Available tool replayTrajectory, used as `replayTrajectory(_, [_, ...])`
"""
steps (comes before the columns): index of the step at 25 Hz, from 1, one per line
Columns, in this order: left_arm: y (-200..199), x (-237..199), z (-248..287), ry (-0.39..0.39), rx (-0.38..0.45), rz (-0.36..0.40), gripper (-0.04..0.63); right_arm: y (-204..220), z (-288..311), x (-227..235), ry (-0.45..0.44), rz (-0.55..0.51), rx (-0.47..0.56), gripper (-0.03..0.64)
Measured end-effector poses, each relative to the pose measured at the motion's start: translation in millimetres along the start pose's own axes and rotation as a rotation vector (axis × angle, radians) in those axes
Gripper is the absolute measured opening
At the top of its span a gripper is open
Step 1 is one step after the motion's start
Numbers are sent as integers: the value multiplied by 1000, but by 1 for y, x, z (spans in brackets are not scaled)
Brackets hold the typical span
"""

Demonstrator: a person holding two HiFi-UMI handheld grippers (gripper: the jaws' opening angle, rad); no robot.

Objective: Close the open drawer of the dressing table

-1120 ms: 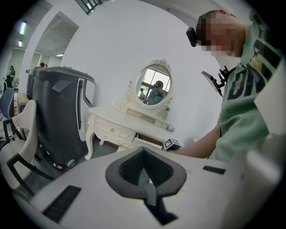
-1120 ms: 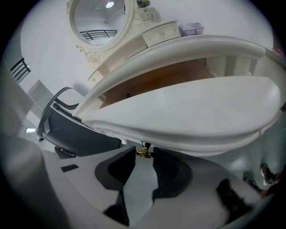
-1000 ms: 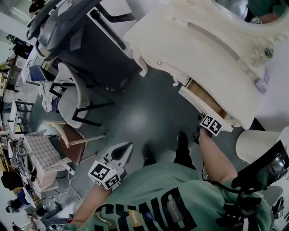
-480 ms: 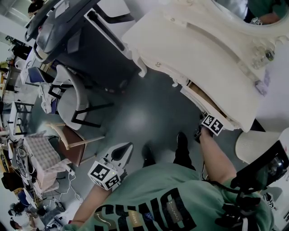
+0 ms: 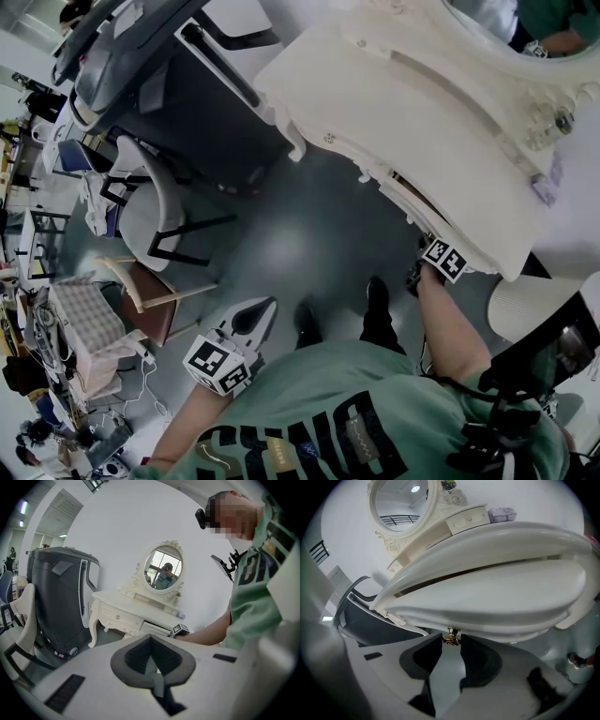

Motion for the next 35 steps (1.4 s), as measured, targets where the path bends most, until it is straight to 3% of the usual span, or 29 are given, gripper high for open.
replayTrajectory(35, [-5,-11,12,-8,-32,0,-2,-44,16,8,27,-31,117,129])
Point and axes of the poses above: the fingertips, and each gripper's own axes: z forward along the fingers, x to its right, y out of its underside, the point moved 1 cm from there along -z, backward along the fingers, and after that the axes turned 9 degrees about -y, right-handed, at the moved point
